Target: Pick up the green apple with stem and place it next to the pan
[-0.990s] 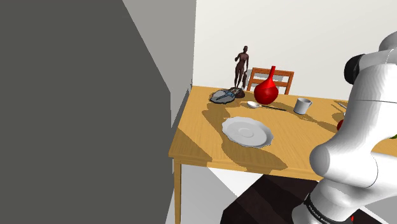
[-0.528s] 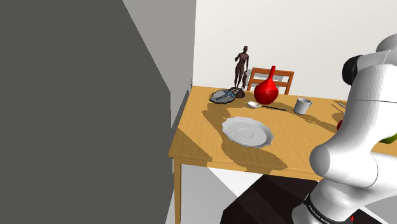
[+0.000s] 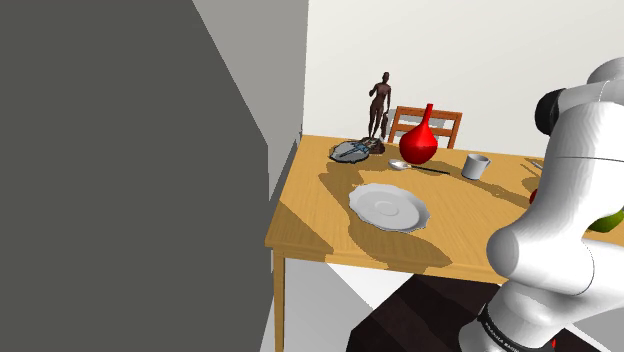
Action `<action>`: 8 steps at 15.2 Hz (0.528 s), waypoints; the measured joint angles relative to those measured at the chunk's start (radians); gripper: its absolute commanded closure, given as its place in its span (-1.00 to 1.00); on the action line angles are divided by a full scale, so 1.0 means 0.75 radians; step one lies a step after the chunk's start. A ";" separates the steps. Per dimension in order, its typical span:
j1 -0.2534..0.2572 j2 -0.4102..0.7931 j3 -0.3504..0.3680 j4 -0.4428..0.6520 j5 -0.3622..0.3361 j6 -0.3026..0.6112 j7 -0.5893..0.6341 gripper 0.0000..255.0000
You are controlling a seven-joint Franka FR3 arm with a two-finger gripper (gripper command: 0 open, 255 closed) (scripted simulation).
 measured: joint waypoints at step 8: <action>-0.001 0.001 0.001 0.000 0.001 0.001 0.000 -1.00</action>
